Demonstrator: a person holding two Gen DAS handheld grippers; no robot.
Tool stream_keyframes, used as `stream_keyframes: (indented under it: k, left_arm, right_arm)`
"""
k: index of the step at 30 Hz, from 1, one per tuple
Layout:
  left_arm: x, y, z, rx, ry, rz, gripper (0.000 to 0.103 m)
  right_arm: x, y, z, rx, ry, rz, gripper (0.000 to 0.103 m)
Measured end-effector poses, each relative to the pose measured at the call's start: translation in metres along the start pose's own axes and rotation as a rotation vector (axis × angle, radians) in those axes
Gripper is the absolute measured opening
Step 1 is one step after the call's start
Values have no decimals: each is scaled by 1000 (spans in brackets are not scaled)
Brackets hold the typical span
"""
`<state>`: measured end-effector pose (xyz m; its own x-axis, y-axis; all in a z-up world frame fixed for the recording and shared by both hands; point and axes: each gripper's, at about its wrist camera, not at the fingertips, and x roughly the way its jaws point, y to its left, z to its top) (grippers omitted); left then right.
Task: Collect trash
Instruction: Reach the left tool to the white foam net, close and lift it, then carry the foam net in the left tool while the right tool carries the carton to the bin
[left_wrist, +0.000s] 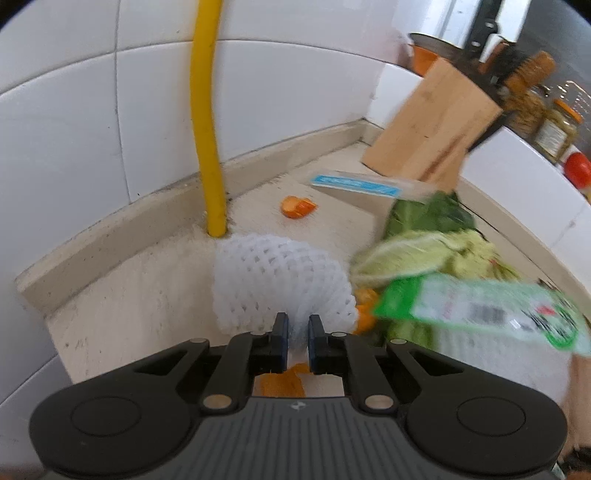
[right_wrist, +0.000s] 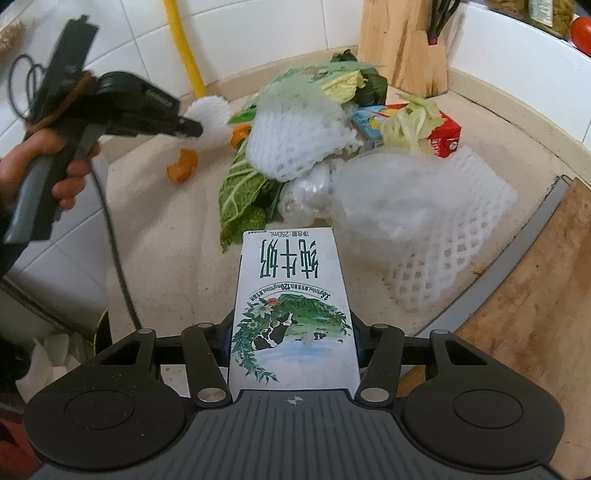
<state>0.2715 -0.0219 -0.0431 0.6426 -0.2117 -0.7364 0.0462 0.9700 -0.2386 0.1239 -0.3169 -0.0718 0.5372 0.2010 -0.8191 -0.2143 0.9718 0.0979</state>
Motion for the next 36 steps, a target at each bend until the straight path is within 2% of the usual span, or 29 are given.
stream_keyframes:
  k: [6,11,16,21,27,29,32,34,35,36]
  left_arm:
    - [-10,-14,-14,58,28,-11,7]
    - [-18,-20,-22,57,34,-21,7]
    - [-39,-29,-34,98,42,-50,7]
    - [-60,-41,-56,131,93,-87,7]
    - [-62,-46,-80,146,144,-73,8]
    - [-58,-46,-84,138,147,-55,11]
    - [-54,-49,-84,127,131,-48,32]
    - [-56,-53,-85,147,103,-27,51]
    - [-57,-55,-85,160,88,-8,54]
    - [-58,-56,-85,175,69,17,60]
  right_arm:
    - [2,1,-1,4,-11,-7,61]
    - [9,8,7,-15,-23,1,61]
    - [13,10,9,-29,-36,-30,61]
    - [13,10,6,-39,-29,-36,61]
    - [11,10,5,-42,-27,-44,61]
    - [11,10,5,-44,-30,-49,63]
    - [14,9,6,-43,-16,-48,75]
    - [12,10,7,-57,-25,-51,80]
    - [12,10,7,-63,-29,-52,87]
    - [11,10,8,-63,-38,-50,88]
